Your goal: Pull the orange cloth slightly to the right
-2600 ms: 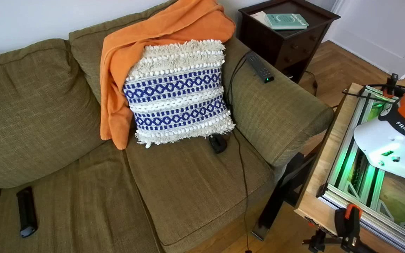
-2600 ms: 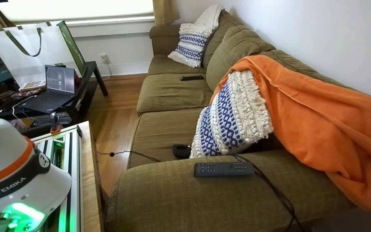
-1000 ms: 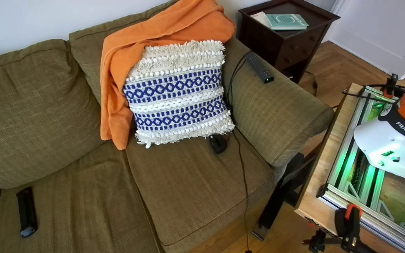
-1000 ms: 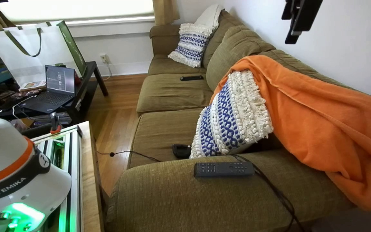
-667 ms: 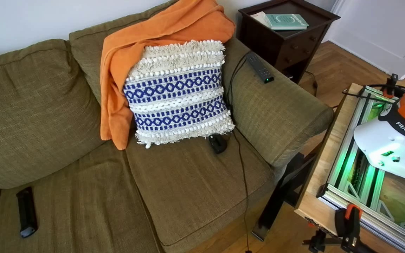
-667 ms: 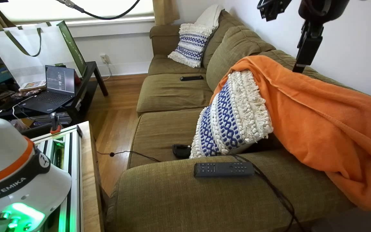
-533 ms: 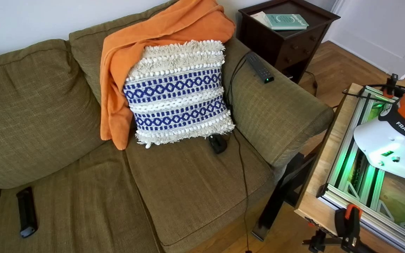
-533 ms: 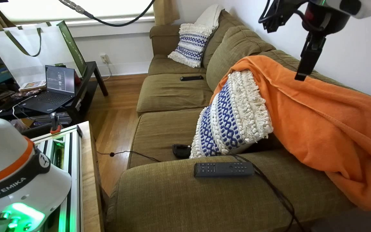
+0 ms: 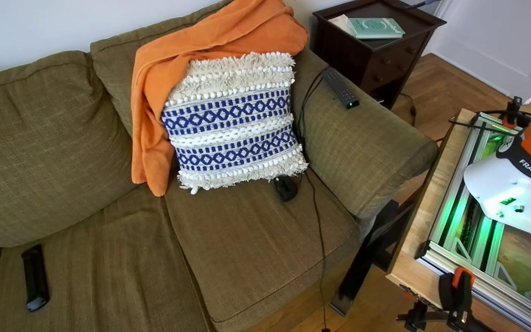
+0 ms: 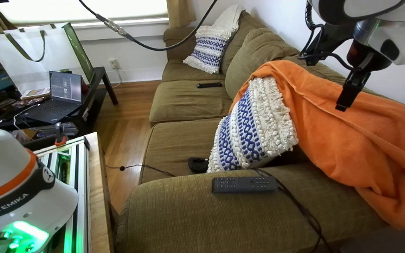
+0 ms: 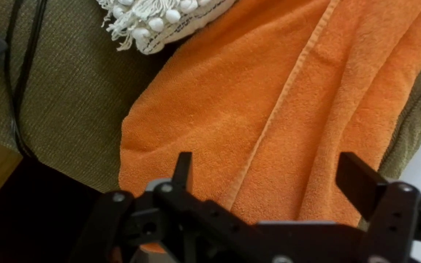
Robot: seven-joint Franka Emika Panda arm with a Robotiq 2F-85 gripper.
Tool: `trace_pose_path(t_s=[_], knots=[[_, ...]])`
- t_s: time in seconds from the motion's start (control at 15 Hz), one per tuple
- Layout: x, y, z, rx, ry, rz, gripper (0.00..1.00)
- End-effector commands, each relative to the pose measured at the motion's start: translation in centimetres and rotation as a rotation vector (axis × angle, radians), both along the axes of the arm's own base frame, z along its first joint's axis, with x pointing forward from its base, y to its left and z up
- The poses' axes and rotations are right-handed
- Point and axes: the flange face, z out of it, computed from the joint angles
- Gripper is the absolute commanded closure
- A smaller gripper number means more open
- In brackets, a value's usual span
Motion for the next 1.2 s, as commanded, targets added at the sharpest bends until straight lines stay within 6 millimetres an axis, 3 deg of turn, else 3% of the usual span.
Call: trace_pose_path(t_s=[0.0,0.33,0.93,1.0,1.13], knots=[[0.3,-0.3,-0.2,-0.001,-0.001,-0.002,0.00],[0.7,-0.5,0.0,-0.004,-0.008,-0.005,0.00],[2.2,-1.8,-6.6,0.034,0.053,-0.145,0.00],[2.5,-1.9,-6.9,0.042,0.044,-0.155,0.18],[3.1,-1.9,-7.3,0.055,0.028,-0.171,0.35]])
